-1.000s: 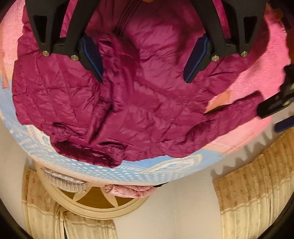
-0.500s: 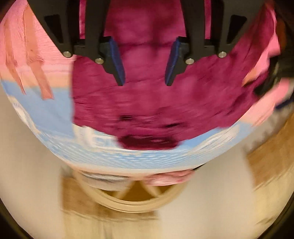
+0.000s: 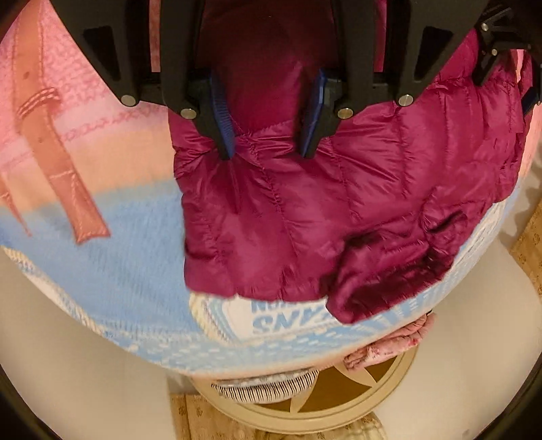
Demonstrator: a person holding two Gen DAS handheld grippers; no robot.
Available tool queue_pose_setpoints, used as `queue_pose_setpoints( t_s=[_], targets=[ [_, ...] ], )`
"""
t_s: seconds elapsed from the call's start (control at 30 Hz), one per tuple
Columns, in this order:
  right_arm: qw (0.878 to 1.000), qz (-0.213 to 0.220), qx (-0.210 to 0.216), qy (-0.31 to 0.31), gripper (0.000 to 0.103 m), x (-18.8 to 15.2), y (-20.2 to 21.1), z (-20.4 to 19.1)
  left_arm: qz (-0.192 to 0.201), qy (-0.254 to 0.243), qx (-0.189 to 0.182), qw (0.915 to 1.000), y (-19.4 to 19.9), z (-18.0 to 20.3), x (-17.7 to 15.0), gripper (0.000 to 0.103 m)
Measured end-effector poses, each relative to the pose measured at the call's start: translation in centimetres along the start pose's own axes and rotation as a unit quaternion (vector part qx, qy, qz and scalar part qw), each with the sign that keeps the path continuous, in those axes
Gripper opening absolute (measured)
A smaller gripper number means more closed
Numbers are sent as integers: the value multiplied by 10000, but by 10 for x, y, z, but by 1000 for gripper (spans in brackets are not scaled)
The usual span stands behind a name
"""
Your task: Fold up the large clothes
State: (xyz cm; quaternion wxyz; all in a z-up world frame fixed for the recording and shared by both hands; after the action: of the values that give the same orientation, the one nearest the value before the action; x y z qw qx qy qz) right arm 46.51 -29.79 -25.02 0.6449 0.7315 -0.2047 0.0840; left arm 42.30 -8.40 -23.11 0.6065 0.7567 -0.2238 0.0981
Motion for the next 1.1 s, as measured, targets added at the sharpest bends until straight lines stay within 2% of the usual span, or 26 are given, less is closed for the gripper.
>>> queue_pose_setpoints(
  t_s=[0.17,0.23,0.3,0.37,0.53,0.63,0.73,0.87,0.97,1.1],
  targets=[
    [9998,4,-150,124,41,1,3,-2,-64,51,-114,9999,-6,3,1,103],
    [9994,287,-194,66,40,1,20,-3,-63,104,-192,9997,-7,1,-1,103],
    [9967,814,-1,35,40,7,47,-6,-61,151,-240,9996,-8,0,-1,103],
    [9949,1008,6,41,40,19,59,-11,-52,158,-222,9996,-7,1,-2,103],
    [9980,583,-47,-225,41,44,29,-8,-42,191,-254,9995,-7,0,-4,103],
    [9984,319,-121,-452,42,42,3,3,-67,222,-326,9992,-10,-2,-1,103],
    [9986,244,-104,-451,42,36,-13,7,-93,251,-382,9989,-12,-3,0,103],
    [9991,193,-191,-333,42,39,-17,4,-108,288,-417,9987,-13,-3,-1,103],
    [9986,120,-478,-170,42,37,-6,-4,-119,320,-478,9983,-14,-4,-1,103],
    [9994,331,-35,86,42,15,34,-31,-133,351,-530,9979,-15,-5,-1,103]
  ],
)
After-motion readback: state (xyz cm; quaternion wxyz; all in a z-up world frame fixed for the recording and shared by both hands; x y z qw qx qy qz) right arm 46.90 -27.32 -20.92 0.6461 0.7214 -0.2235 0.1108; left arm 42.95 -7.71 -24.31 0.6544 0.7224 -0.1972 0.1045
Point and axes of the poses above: each gripper's, at about its wrist camera, not at the fingertips, and y roughly against the way its jaws point, z to its right, x to its top, the point moved 5 cm from there along -y, roughly the way its jaws point, and after that the axes turned 15 degrees about -z, right-handed, at the moved point
